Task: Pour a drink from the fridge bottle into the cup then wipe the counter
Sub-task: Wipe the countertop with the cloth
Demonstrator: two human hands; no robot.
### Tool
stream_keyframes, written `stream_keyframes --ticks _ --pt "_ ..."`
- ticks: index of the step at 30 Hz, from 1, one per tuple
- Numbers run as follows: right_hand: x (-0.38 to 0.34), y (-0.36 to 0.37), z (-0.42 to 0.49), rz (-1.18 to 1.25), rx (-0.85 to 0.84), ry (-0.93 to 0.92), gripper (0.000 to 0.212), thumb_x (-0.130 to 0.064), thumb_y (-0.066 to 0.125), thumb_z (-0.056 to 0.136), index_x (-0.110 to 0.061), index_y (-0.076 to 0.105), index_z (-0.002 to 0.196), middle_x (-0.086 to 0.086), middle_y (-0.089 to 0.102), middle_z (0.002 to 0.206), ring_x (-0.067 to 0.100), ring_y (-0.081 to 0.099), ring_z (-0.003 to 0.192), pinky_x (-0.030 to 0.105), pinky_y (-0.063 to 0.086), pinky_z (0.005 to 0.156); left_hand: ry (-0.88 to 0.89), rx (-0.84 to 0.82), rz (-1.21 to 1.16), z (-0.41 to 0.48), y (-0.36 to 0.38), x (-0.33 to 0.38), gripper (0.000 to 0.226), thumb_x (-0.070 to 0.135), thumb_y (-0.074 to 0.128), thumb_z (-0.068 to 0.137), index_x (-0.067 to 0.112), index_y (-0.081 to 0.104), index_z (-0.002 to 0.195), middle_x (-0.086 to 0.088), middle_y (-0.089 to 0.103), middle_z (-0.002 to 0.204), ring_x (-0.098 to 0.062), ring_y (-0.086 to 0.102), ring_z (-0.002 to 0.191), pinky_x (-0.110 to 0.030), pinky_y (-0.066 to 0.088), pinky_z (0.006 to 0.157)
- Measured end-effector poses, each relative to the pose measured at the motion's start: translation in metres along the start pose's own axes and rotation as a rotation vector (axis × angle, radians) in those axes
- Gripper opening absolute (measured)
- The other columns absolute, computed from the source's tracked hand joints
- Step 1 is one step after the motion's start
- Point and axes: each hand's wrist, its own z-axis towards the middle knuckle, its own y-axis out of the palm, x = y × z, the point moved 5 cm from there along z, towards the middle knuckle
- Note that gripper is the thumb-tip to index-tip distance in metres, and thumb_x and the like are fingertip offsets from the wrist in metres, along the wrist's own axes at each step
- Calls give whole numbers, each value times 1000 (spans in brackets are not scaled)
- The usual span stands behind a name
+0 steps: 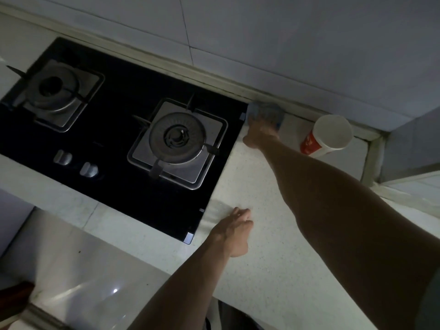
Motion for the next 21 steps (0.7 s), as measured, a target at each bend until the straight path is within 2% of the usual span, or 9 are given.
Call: stream_keyframes --ticks 3,5,7,8,10,12,14,16,21 --pt "12 4 -10 -76 1 -48 85 -21 60 90 -24 7 156 14 3 163 41 4 148 53 23 118 27 15 -15 -2 -2 -3 52 1 50 92 6 47 143 -5 26 158 -25 24 146 -32 27 119" --pt "20 5 -22 -97 19 -45 84 -19 62 88 -24 12 155 15 11 161 42 16 145 52 33 113 45 22 -26 -4 -3 -5 54 1 49 94 7 42 147 -4 24 160 -24 21 149 -30 22 120" --pt "25 6 -36 -89 40 -29 78 -18 63 87 -20 21 153 17 28 153 38 40 131 42 49 92 61 38 -24 -9 -5 -4 55 4 47 96 5 37 150 -6 20 163 -21 18 150 -28 17 121" --pt "25 7 -42 -81 46 -10 74 -19 64 87 -18 26 150 17 37 145 34 51 119 37 50 80 66 58 -24 -12 -6 -3 54 5 48 97 4 37 149 -7 22 162 -21 20 149 -28 18 121" --pt "19 10 -54 -64 49 36 68 -22 65 86 -15 33 145 16 48 132 31 56 107 36 49 79 56 85 -23 -18 -2 -4 50 9 50 97 4 41 146 -9 32 158 -21 27 146 -31 28 119" --pt "9 17 -64 -63 30 71 68 -26 66 84 -13 35 143 17 48 132 36 51 117 44 46 98 34 92 3 -27 7 -6 47 14 52 97 4 44 143 -9 35 154 -21 30 143 -35 33 117" --pt "-6 27 -74 -97 0 62 72 -29 65 84 -14 31 145 19 39 143 44 36 132 50 36 110 39 87 50 -38 16 -9 45 17 51 98 3 47 141 -11 35 154 -23 30 143 -39 34 116" --pt "-20 37 -83 -152 -10 15 74 -30 65 83 -17 28 146 16 30 148 48 22 138 50 32 114 47 88 83 -51 23 -12 43 16 48 98 2 49 139 -13 35 153 -25 32 141 -41 34 116" --pt "-35 55 -113 -191 -21 -51 77 -26 63 82 -21 25 148 11 18 155 44 12 142 47 27 116 63 60 45 -81 46 -26 35 10 49 94 2 57 127 -12 39 148 -25 39 135 -39 43 108"
